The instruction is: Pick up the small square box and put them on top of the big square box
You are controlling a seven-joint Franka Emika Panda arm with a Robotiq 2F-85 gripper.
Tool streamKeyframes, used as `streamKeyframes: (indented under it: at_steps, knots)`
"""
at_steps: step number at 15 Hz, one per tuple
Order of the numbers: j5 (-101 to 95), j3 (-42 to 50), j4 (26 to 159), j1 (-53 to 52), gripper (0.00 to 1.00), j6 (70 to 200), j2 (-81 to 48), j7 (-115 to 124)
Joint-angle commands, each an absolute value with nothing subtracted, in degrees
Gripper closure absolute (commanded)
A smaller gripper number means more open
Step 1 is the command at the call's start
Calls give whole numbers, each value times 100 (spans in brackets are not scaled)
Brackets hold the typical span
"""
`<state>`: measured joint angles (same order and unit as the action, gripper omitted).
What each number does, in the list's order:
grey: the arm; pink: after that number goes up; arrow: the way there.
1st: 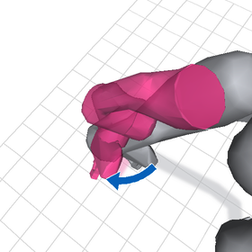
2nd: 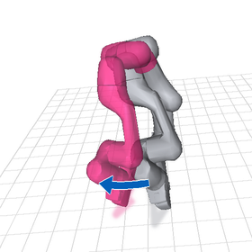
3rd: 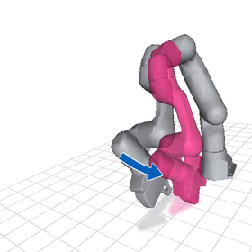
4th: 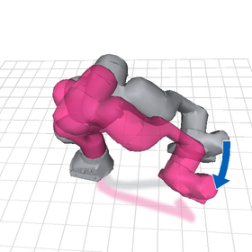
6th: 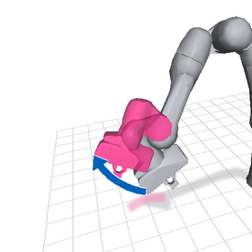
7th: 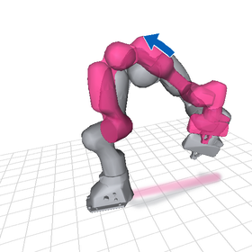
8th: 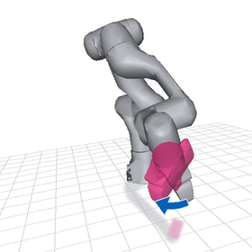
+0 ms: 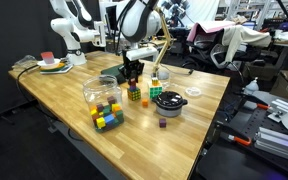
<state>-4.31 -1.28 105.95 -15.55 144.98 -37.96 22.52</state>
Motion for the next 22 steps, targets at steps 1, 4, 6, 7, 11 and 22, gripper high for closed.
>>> streamKeyframes:
  at_steps: [1,4,6,7,11,22]
  knots:
    - [-232,-152,10483,-1521,26,14311,-3816,2172]
    - [-150,-214,10653,-1444,5,14458,-3625,2061]
    - [-91,-283,10900,-1378,0,14564,-3354,1889]
    - [-53,-321,11040,-1347,0,14583,-3187,1785]
    - [-170,-195,10879,-1483,0,14484,-3278,1954]
    - [-168,-203,10924,-1476,0,14490,-3273,1937]
